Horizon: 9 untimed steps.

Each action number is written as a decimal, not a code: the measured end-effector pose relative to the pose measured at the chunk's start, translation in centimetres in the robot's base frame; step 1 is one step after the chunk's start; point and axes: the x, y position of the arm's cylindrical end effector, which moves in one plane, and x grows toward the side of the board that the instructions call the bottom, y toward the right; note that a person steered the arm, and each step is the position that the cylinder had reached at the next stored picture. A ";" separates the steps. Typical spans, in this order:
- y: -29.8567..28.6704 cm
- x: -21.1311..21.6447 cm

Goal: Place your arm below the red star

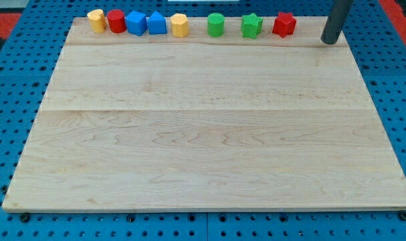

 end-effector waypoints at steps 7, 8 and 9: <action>3.7 1.8; 3.7 1.8; 4.1 1.8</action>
